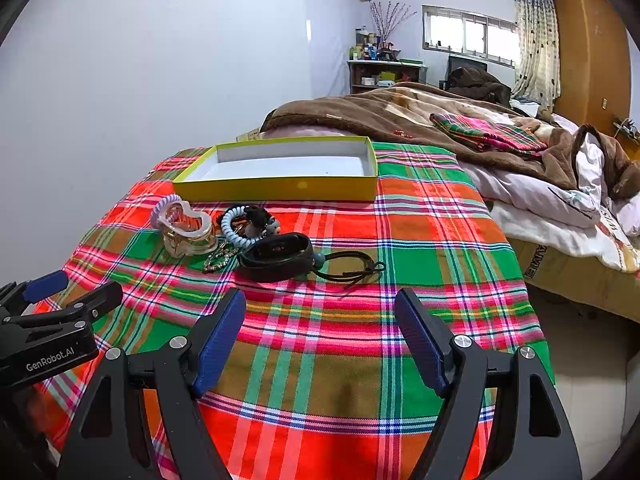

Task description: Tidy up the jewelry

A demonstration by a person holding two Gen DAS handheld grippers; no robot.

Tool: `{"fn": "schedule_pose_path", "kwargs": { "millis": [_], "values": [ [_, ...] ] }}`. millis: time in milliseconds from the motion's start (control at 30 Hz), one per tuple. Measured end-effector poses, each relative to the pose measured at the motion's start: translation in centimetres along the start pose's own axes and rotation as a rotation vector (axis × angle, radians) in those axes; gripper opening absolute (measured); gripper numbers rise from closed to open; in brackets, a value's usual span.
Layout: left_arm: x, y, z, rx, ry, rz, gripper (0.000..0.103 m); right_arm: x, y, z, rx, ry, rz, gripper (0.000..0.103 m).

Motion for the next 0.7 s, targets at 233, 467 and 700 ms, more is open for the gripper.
{"fn": "schedule_pose_path", "kwargs": {
  "millis": [233, 467, 700],
  "values": [
    [0.12, 0.14, -0.05, 0.001, 0.000, 0.001, 0.092, -0.04, 0.04, 0.01, 0.000, 0.001, 0.000, 0.077],
    [0.24, 0.21, -0.01, 0.001, 0.001, 0.001, 0.092, -0.14, -0.04, 0.02, -0.002, 0.002, -0.001, 0.077],
    [0.11, 0.12, 0.03, 0.001, -0.001, 0.001, 0.092, -0.18, -0.01, 0.00, -0.004, 0.002, 0.000, 0.077]
  ]
}}
Point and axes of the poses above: each gripper's, at about its wrist camera, not at the fingertips, and x roughly the way its jaws point, y to its right, z to its underside, the point moved 7 cm from there along x, roughly the way its jaws point, and after that the axes turned 14 degrees about z, right-handed, at the moved point
